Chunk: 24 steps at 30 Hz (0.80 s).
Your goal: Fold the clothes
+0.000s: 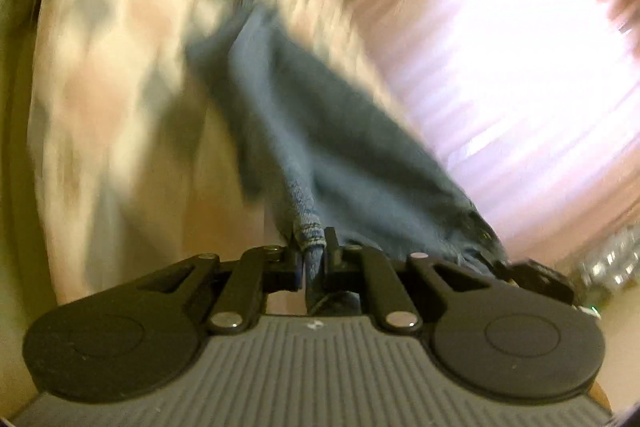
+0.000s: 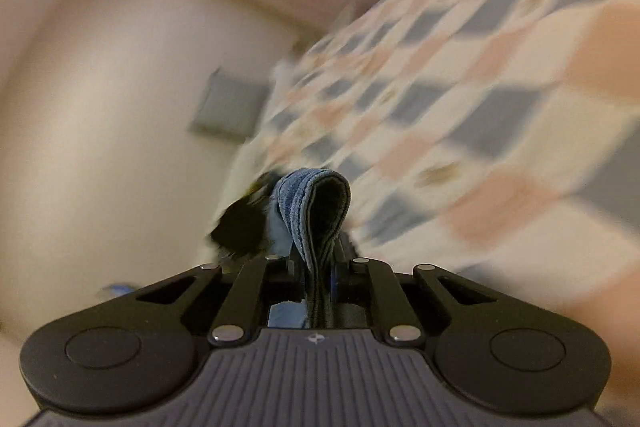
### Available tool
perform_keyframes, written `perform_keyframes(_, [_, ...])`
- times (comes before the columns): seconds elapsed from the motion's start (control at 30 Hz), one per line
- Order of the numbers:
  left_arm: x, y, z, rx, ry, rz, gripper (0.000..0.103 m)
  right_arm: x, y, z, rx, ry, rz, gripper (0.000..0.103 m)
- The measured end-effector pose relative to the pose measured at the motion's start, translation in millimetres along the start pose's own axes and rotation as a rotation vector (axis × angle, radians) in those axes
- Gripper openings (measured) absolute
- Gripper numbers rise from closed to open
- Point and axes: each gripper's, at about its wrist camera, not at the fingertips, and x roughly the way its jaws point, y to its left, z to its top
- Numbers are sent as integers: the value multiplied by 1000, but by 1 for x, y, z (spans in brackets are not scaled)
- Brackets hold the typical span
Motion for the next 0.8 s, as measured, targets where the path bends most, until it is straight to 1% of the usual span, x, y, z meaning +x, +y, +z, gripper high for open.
perform_keyframes(0.07, [22,23,-63,-120,175,73,9,-33,-57,-6,71,34,-198,11])
perform_keyframes(0.1, [29,37,-89,-169,234,115,8,-41,-89,-14,101,81,-309,15])
perform_keyframes(0.13, [35,48,-110,-207,279,150,5,-47,-111,-22,129,113,-379,19])
perform_keyframes(0.17, [36,49,-112,-201,264,158,5,-53,-131,-30,156,138,-433,21])
perform_keyframes(0.2, [37,50,-113,-195,250,166,7,-59,-150,-37,183,163,-486,21])
perform_keyframes(0.23, [38,51,-115,-188,235,174,11,-66,-163,-43,200,162,-491,22])
perform_keyframes(0.27, [39,52,-117,-182,221,182,16,-70,-169,-44,198,152,-479,31])
perform_keyframes(0.3, [40,54,-119,-176,206,190,32,-73,-173,-44,191,144,-467,49])
perform_keyframes(0.33, [41,55,-121,-169,192,198,43,-75,-176,-42,174,139,-458,55])
perform_keyframes(0.37, [42,56,-123,-163,177,206,45,-75,-179,-38,154,135,-450,61])
perform_keyframes(0.4, [43,56,-124,-158,161,212,46,-77,-182,-34,142,137,-427,63])
perform_keyframes(0.47, [42,48,-122,-161,112,213,50,-78,-188,-24,124,151,-374,66])
perform_keyframes(0.53, [41,39,-125,-165,51,229,62,-77,-194,-13,107,177,-328,66])
perform_keyframes(0.6, [42,30,-132,-167,1,246,63,-76,-202,-1,89,205,-281,66])
perform_keyframes(0.63, [43,25,-136,-163,-18,265,63,-75,-206,4,80,220,-257,66])
perform_keyframes(0.7, [43,21,-138,-169,-53,312,63,-67,-217,12,73,277,-225,66])
perform_keyframes(0.8, [39,24,-145,-226,-101,336,63,-57,-225,20,41,349,-178,67])
